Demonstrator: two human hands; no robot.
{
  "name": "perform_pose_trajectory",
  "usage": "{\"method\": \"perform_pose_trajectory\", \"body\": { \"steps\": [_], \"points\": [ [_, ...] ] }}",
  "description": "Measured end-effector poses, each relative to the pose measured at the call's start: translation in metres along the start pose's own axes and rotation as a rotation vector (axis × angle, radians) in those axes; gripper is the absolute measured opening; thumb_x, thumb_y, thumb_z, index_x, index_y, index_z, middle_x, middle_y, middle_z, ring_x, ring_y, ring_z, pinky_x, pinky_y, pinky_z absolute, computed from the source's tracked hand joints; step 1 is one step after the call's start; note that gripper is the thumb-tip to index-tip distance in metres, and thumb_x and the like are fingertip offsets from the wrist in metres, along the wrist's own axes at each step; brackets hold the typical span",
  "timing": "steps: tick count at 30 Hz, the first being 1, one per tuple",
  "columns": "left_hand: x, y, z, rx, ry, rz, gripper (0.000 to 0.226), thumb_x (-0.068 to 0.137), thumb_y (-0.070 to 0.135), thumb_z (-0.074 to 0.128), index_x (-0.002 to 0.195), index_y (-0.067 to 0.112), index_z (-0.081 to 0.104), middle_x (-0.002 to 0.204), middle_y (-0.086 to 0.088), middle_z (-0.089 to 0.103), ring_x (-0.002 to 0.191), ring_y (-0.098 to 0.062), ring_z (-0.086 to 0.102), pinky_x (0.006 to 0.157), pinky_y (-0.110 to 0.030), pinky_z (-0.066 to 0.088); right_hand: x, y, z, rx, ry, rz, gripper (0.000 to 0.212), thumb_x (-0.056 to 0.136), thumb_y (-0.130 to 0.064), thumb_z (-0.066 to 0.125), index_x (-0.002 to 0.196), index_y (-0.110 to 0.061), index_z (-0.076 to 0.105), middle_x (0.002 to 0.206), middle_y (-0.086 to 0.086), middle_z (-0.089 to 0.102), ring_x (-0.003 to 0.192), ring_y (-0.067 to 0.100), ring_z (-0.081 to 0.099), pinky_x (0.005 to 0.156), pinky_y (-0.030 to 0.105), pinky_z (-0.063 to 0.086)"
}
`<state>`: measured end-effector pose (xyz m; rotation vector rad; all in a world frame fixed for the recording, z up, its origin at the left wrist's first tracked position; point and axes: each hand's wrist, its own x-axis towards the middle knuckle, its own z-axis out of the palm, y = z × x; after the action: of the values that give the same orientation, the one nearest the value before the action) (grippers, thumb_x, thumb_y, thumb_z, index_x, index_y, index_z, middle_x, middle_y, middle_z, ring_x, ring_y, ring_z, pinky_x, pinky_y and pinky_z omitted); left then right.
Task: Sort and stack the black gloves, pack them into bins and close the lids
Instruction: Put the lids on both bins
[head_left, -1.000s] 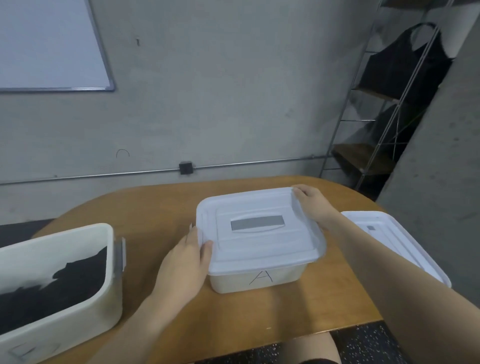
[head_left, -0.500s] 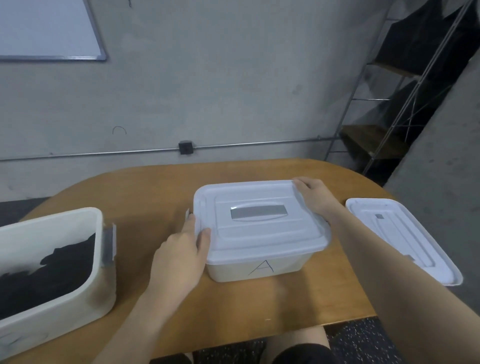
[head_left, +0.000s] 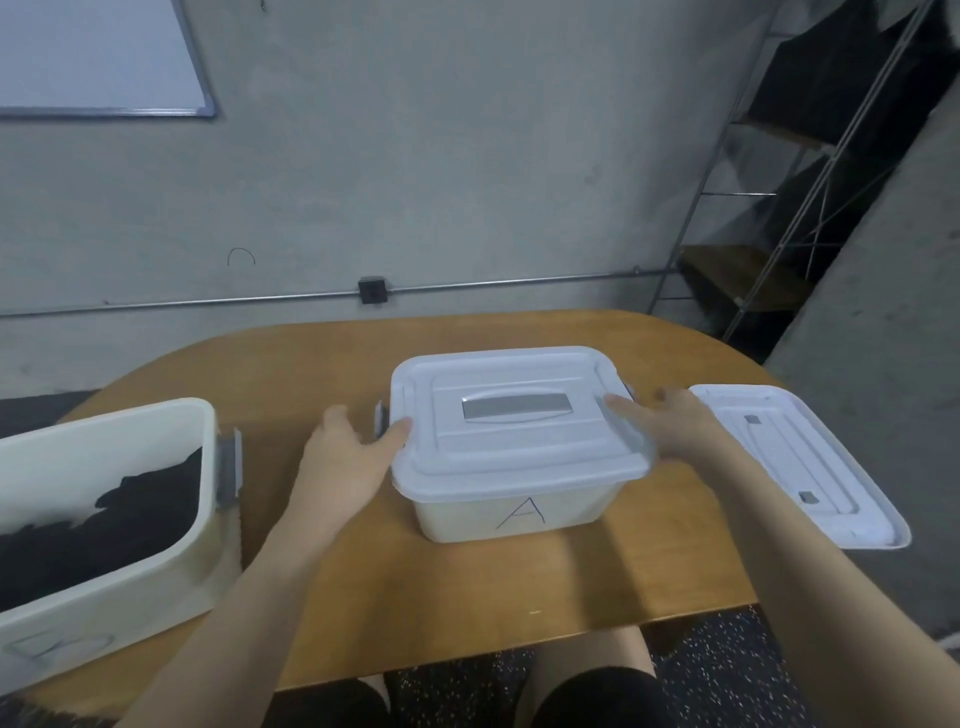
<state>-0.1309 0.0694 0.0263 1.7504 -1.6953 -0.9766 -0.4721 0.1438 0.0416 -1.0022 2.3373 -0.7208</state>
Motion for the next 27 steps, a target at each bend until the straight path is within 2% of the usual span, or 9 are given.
{"method": "perform_pose_trajectory", "body": {
  "steps": [1,3,5,8,12,18,20,23,27],
  "points": [
    [0.0,-0.001,0.003,-0.14,-0.056,-0.085,0.075,0.09,0.062,0.065,0.141,0.009,0.052,0.128,-0.007,0.064,0.114,-0.027,0.064,0.097,-0.043,0.053,-0.009,0.008,0.003,0.087,-0.066,0.027,0.071,0.088,-0.063,0.065,0.133,-0.008,0.058,0.121,0.005,0.068,0.104,0.021,0.065,0.076,0.033,0.053],
    [-0.002,-0.001,0.009,-0.335,-0.166,-0.175,0.049,0.092,0.054,0.064,0.119,0.013,0.068,0.115,-0.005,0.074,0.104,-0.022,0.07,0.095,-0.042,0.056,-0.022,0.019,0.013,0.265,-0.111,0.004,0.052,0.09,-0.057,0.067,0.118,-0.014,0.065,0.106,0.002,0.073,0.097,0.019,0.07,0.072,0.034,0.06],
    [-0.007,0.004,0.018,-0.438,-0.189,-0.201,0.034,0.096,0.044,0.06,0.108,0.015,0.071,0.103,-0.002,0.077,0.096,-0.02,0.072,0.088,-0.038,0.057,-0.026,0.025,0.023,0.38,-0.028,-0.066,0.043,0.092,-0.053,0.067,0.115,-0.017,0.066,0.104,0.0,0.074,0.096,0.02,0.071,0.078,0.041,0.063],
    [-0.011,0.007,0.026,-0.509,-0.167,-0.191,0.027,0.101,0.035,0.055,0.103,0.014,0.071,0.099,-0.004,0.077,0.093,-0.023,0.072,0.095,-0.041,0.055,-0.024,0.025,0.029,0.374,0.084,-0.154,0.026,0.093,-0.047,0.065,0.103,-0.023,0.068,0.098,-0.001,0.073,0.092,0.021,0.071,0.079,0.043,0.059],
    [-0.008,0.003,0.023,-0.489,-0.206,-0.175,0.034,0.1,0.039,0.055,0.108,0.013,0.075,0.106,-0.008,0.079,0.108,-0.029,0.072,0.104,-0.049,0.053,-0.026,0.025,0.033,0.338,0.135,-0.234,0.032,0.096,-0.046,0.061,0.12,-0.026,0.069,0.1,-0.01,0.073,0.095,0.013,0.069,0.079,0.037,0.057],
    [-0.007,0.004,0.024,-0.496,-0.201,-0.162,0.03,0.103,0.037,0.053,0.107,0.015,0.073,0.108,-0.009,0.078,0.104,-0.027,0.072,0.105,-0.049,0.052,-0.025,0.023,0.035,0.258,0.204,-0.25,0.042,0.1,-0.04,0.059,0.138,-0.022,0.062,0.111,-0.008,0.069,0.104,0.017,0.064,0.085,0.036,0.052],
    [-0.007,0.006,0.025,-0.499,-0.188,-0.169,0.028,0.103,0.035,0.053,0.106,0.015,0.072,0.105,-0.007,0.078,0.104,-0.029,0.072,0.101,-0.047,0.054,-0.027,0.023,0.034,0.255,0.199,-0.239,0.045,0.099,-0.044,0.059,0.139,-0.024,0.062,0.112,-0.008,0.07,0.105,0.017,0.065,0.088,0.039,0.055],
    [-0.012,0.009,0.029,-0.524,-0.158,-0.135,0.026,0.104,0.029,0.052,0.115,0.015,0.07,0.105,0.001,0.076,0.099,-0.018,0.072,0.077,-0.029,0.054,-0.029,0.023,0.032,0.252,0.204,-0.236,0.06,0.089,-0.059,0.055,0.138,-0.025,0.063,0.113,-0.008,0.072,0.105,0.018,0.067,0.088,0.043,0.057],
    [-0.021,0.002,0.031,-0.545,-0.168,-0.046,0.021,0.102,0.033,0.06,0.119,0.025,0.07,0.108,0.009,0.078,0.099,-0.009,0.074,0.079,-0.025,0.054,-0.028,0.021,0.032,0.215,0.215,-0.238,0.046,0.097,-0.046,0.057,0.137,-0.024,0.063,0.11,-0.006,0.071,0.101,0.018,0.065,0.085,0.041,0.055]
  ]
}}
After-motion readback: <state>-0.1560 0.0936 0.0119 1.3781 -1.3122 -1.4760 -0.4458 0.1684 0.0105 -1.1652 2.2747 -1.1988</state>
